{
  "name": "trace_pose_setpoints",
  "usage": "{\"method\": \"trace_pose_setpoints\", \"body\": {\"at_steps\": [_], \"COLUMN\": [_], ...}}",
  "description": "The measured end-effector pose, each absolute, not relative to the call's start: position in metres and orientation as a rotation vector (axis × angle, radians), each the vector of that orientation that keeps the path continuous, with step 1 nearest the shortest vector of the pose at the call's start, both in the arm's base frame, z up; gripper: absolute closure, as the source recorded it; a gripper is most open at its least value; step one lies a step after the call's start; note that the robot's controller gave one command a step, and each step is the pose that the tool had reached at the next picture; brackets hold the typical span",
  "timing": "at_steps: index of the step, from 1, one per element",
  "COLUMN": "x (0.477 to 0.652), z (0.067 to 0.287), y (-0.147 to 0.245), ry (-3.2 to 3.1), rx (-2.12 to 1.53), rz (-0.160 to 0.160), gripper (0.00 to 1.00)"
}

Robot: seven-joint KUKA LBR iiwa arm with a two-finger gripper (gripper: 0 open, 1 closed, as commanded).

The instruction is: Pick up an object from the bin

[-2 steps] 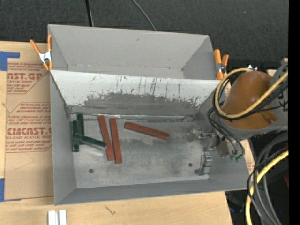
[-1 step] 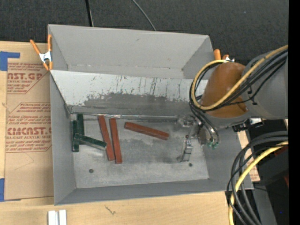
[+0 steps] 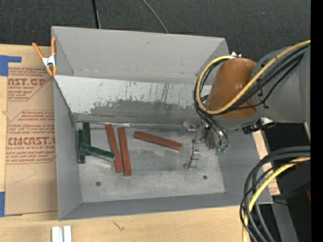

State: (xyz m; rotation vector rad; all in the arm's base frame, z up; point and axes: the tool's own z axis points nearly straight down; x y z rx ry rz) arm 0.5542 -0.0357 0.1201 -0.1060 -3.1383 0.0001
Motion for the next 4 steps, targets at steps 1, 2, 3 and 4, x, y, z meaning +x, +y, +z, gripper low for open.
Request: {"method": "trace_pose_setpoints", "body": {"at_steps": [1,2,3,4], "x": [0.567,0.576,0.580,0.580], "z": [0.120,0.067,0.070,0.070], "y": [-0.025,0.004,0.004,0.004], "ry": [-3.131,-3.122,-3.122,-3.122], "rx": [-0.303,-0.327,-0.365,-0.365], "rz": [-0.001,-0.001,-0.001,0.000], "gripper": [0.00,0.00,1.00,1.00]}}
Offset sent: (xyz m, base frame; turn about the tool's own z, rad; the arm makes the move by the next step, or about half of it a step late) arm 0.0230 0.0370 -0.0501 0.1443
